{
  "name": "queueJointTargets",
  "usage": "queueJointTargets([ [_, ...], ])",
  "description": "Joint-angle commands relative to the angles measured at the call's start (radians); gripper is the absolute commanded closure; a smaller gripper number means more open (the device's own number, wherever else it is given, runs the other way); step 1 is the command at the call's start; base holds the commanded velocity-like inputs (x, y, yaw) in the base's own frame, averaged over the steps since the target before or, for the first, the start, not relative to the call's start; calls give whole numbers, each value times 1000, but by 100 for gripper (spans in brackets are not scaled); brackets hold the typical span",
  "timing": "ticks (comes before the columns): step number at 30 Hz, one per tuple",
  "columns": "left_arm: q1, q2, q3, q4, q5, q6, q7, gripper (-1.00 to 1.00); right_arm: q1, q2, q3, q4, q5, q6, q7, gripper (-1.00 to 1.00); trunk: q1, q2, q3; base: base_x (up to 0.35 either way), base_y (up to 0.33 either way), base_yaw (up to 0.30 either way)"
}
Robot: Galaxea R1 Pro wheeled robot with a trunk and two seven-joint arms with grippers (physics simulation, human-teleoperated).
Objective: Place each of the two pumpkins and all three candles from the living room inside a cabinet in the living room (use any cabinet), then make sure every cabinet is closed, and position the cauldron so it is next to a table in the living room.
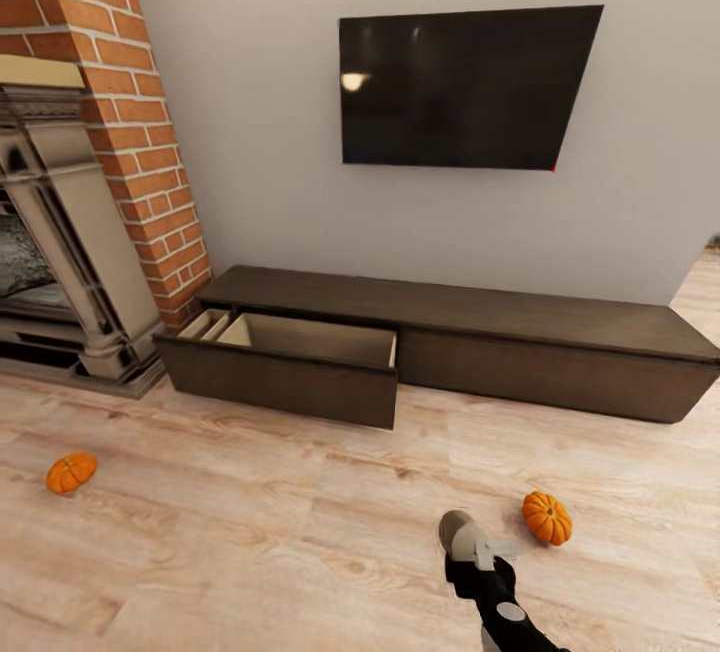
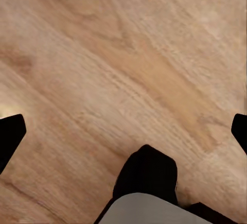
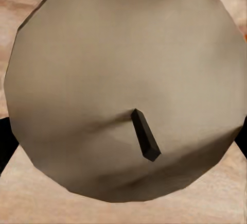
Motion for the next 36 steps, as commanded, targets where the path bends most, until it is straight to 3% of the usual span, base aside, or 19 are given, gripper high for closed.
queueJointTargets([
  [1, -12, 3, 0, -5, -26, 0, 0, -100, -3, 1, 0, -7, -5, 1, -48, 100, 0, 0, 0, 207, 280, -292],
  [4, -49, 7, 0, -33, -51, -3, 1, -100, -15, 2, -1, -14, -8, 3, -234, 100, 0, 0, 2, 207, 281, -242],
  [8, -78, 2, -1, -42, -55, -6, 3, -100, -25, 0, 0, -19, -8, 5, -283, 100, 0, 0, 2, 214, 273, -48],
  [17, -80, -28, -28, -28, -56, -7, 2, -100, -85, 1, 0, -88, -9, 12, -290, 100, 0, 0, 2, 91, 96, -2],
  [24, -76, -31, -52, -24, -55, -9, 2, -100, -94, -4, 2, -78, -10, 61, -288, 100, 0, 0, 2, 30, 58, 0],
  [31, -72, -33, -88, -23, -55, -10, 1, -100, -94, 2, 5, -81, -7, 64, -286, 100, 0, 0, 2, 169, 252, 0],
  [36, -71, -33, -94, -23, -54, -10, 0, -100, -94, 3, 6, -84, -7, 66, -287, 100, 0, 0, 3, 208, 258, -89],
])
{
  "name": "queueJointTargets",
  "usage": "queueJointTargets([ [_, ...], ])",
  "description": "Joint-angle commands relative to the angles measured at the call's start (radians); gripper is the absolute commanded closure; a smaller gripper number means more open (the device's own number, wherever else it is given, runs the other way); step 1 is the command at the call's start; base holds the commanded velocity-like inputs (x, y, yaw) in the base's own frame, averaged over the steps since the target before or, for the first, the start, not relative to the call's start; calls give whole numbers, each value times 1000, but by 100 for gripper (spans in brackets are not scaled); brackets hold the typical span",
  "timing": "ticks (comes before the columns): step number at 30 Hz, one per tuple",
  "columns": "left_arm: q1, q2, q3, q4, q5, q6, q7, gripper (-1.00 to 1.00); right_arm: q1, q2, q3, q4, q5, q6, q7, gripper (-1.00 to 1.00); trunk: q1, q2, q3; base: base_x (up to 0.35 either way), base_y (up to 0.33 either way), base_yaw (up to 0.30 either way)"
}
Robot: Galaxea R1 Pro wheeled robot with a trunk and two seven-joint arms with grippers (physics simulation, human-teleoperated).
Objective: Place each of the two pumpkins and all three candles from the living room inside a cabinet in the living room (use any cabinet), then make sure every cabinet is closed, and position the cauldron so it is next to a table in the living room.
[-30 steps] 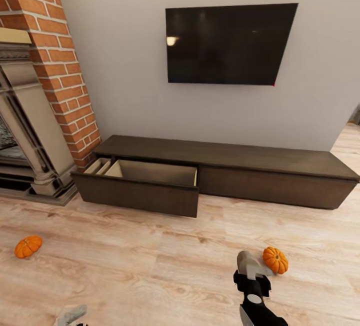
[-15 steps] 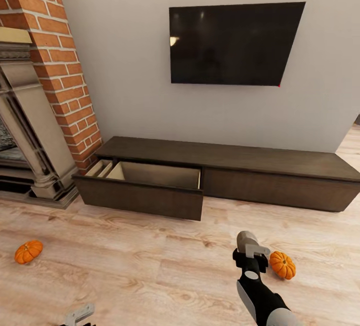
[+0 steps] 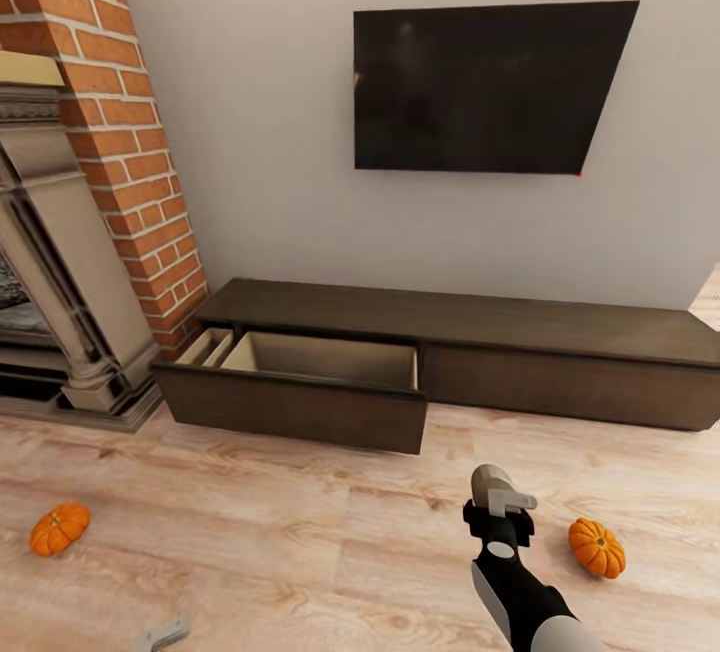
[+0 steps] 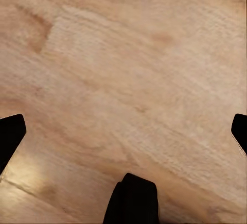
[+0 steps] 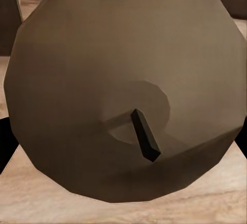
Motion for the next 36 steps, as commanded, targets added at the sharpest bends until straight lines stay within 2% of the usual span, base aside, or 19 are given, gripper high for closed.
queueJointTargets([
  [1, 0, 0, 0, 0, 0, 0, 0, -100, 0, 0, 0, -1, 1, 0, 0, 100, 0, 0, 1, 211, 257, -217],
  [10, 1, 0, -1, 0, 0, 0, 0, -100, 0, -3, -4, -1, -2, 0, 0, 100, 0, 0, 8, 219, 255, -253],
  [17, 2, 0, -1, 0, 0, 0, -2, -100, 0, -4, -1, 3, -1, 2, -1, 100, 0, 0, 8, 225, 253, -25],
  [19, 2, -1, -1, 0, 0, 0, -3, -100, 0, -8, -1, -5, 1, 93, 0, 100, 0, 0, 8, 218, 224, 0],
  [24, 2, -1, -1, 0, 0, 0, -2, -100, 0, -9, 1, -53, 2, 201, 1, 100, 0, 0, 8, 89, 71, 0],
  [29, 2, -3, -1, 0, 0, 0, -2, -100, 0, -5, 2, -183, 1, 348, 4, 100, 0, 0, 8, 12, 10, 0],
  [36, 2, -13, -1, 0, -1, 0, -3, -100, 3, -2, -2, -552, -2, 684, 6, 100, 0, 0, 8, 2, 2, 0],
])
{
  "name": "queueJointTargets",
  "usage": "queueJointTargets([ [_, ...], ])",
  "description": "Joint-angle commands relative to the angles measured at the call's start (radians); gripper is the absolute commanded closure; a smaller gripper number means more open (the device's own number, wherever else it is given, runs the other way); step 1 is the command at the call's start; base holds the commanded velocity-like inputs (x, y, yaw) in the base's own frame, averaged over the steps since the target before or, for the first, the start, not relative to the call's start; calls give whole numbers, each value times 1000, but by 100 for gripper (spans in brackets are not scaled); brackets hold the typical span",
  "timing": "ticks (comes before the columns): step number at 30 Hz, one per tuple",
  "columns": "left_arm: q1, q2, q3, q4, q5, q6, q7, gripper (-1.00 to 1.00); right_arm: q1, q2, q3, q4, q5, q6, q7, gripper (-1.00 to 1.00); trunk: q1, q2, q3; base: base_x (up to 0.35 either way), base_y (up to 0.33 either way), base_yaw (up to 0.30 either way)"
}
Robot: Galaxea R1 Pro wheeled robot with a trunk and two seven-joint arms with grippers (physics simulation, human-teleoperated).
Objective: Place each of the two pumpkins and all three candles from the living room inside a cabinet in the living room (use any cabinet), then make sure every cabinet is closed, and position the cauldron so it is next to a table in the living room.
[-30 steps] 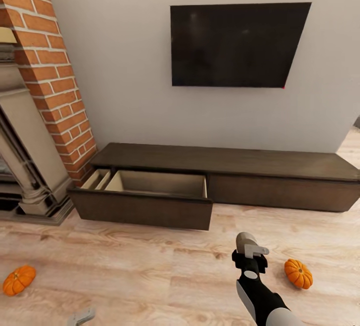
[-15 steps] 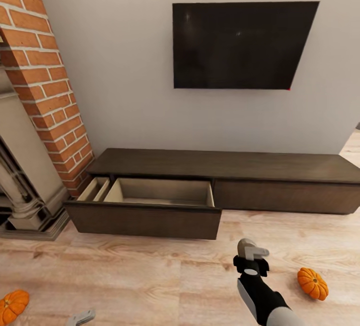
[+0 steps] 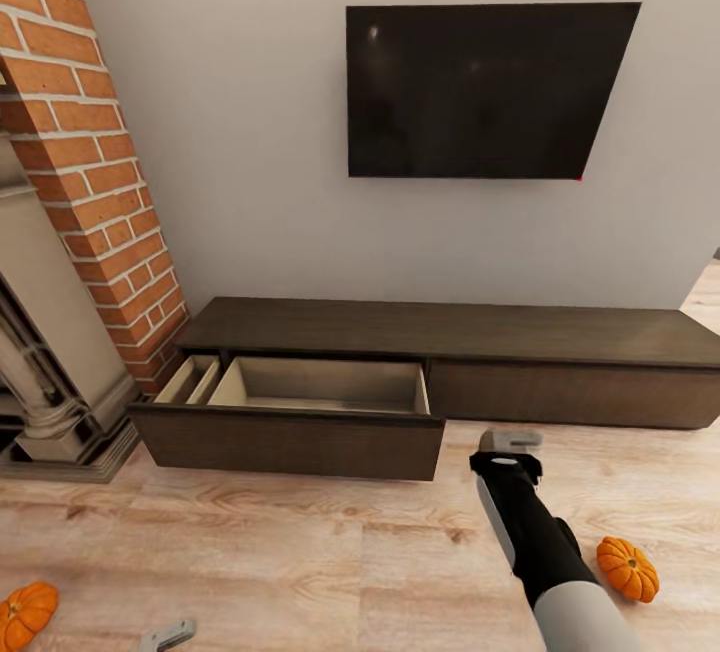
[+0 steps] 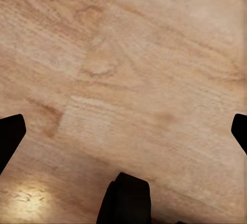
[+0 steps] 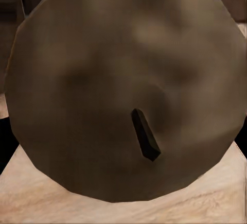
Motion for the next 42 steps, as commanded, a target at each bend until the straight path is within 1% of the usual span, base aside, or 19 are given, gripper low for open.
queueJointTargets([
  [1, 0, 0, 0, 0, 0, 0, 0, -100, 1, 1, 0, -44, -5, 44, 0, 100, 0, 0, 0, 40, 37, 0],
  [3, 0, 0, -1, -1, 0, 0, 0, -100, 2, 1, 1, -110, -5, 123, 0, 100, 0, 0, 0, 112, 104, 0],
  [6, 0, 2, -1, -1, 0, 0, 0, -100, 1, 7, 3, -174, -5, 228, 1, 100, 0, 0, 0, 191, 175, 0],
  [7, 0, 3, -2, 0, 0, 0, 0, -100, 1, 19, 4, -195, -6, 265, 1, 100, 0, 0, 0, 224, 201, 0],
  [8, 0, 3, -2, 0, -1, 0, 0, -100, 0, 41, 9, -219, -6, 300, 0, 100, 0, 0, 0, 233, 208, 0],
  [9, 0, 3, -2, 0, -1, 0, 0, -100, -1, 50, 17, -231, -5, 319, 0, 100, 0, 0, 0, 235, 210, 0],
  [11, 0, 1, -3, -1, -1, 0, 0, -100, -1, 58, 39, -251, -6, 360, 1, 100, 0, 0, 0, 237, 211, 0],
  [12, 0, 1, -3, -1, -2, 0, 0, -100, -2, 64, 70, -264, -27, 397, 8, 100, 0, 0, 0, 243, 212, 0],
  [14, 0, 0, -3, -1, -2, 0, 0, -100, -2, 64, 87, -265, -50, 404, 12, 100, 0, 0, 0, 246, 213, 0],
  [15, 0, 0, -13, -1, -1, 0, 0, -100, -2, 62, 165, -262, -72, 408, 14, 100, 0, 0, 0, 253, 213, 0],
  [16, 0, -1, -32, -1, 0, 0, 0, -100, -3, 59, 232, -259, -79, 408, 15, 100, 0, 0, 0, 256, 234, 0],
  [17, 0, -1, -36, -2, 0, 0, 0, -100, -3, 58, 245, -259, -80, 408, 17, 100, 0, 0, 0, 257, 245, 0],
  [22, 0, -2, -38, -2, 0, 0, 0, -100, -3, 58, 250, -259, -80, 407, 26, 100, 0, 0, 0, 257, 249, 0],
  [30, 0, -2, -38, -2, 0, 0, 0, -100, -3, 61, 250, -259, -80, 409, 66, 100, 0, 0, 0, 257, 250, 0],
  [39, 0, -1, -38, 0, 0, 0, 1, -100, -3, 59, 250, -266, -79, 409, 72, 100, 0, 0, 0, 257, 250, 0],
  [42, 0, -1, -38, 0, 0, 0, 1, -100, -3, 58, 249, -271, -79, 409, 72, 100, 0, 0, 0, 92, 73, 0],
])
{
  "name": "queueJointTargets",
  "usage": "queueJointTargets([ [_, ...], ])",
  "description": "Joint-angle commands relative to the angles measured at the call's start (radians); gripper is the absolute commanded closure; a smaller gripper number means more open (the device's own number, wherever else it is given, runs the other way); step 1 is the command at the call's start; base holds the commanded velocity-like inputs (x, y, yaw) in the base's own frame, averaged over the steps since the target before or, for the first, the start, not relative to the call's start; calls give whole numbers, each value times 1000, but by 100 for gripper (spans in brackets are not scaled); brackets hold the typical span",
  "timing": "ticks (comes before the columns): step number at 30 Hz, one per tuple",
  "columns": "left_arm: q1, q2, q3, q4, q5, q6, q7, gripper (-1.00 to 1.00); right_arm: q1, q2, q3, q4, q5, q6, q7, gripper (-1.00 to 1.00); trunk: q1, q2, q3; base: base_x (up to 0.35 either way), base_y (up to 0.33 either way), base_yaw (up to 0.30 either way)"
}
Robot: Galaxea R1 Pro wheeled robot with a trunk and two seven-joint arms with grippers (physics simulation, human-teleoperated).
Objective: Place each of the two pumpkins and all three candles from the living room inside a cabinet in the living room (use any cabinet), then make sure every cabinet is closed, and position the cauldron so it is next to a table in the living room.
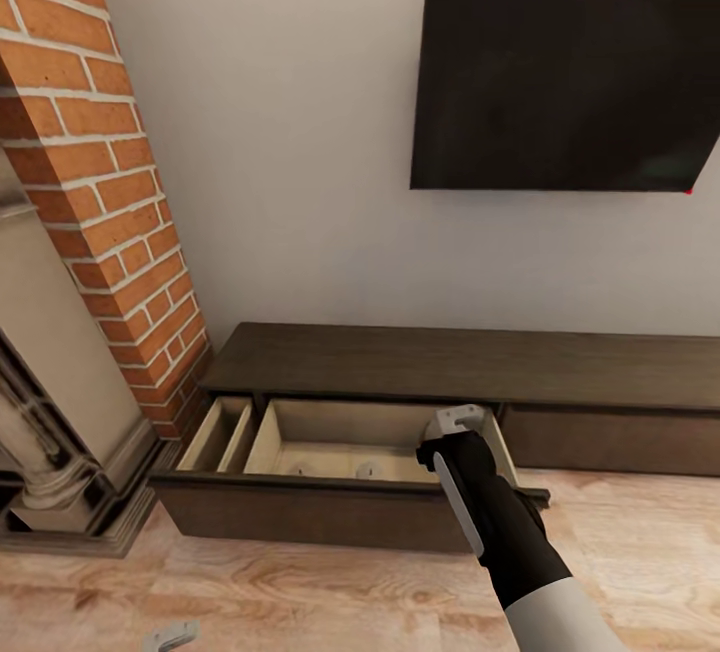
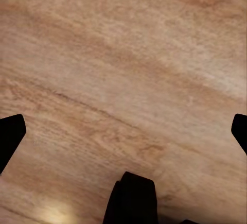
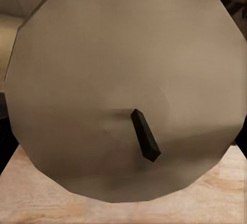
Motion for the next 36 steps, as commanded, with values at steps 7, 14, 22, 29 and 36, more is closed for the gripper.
queueJointTargets([
  [7, 0, 0, 0, 0, 0, 0, 0, -100, 0, -1, -5, 1, -4, 0, 0, 100, 0, 0, 0, 199, 133, 0],
  [14, 0, -2, -29, -31, 1, 3, -45, -100, 0, -1, -7, 27, -9, -3, 0, 100, 0, 0, 0, 53, 37, 0],
  [22, -32, 69, -233, -378, 0, 117, -352, -100, 0, -1, -7, 28, -9, -2, 0, 100, 0, 0, 0, 0, 0, 0],
  [29, -51, 155, -238, -741, 0, 320, -383, -100, 0, -2, -8, 28, -9, -2, 0, 100, 0, 0, 0, 0, 0, 0],
  [36, -74, 329, -131, -1220, 1, 740, -385, -100, 0, -4, -10, 28, -6, -5, 0, 100, 0, 0, 0, 0, 0, 0],
])
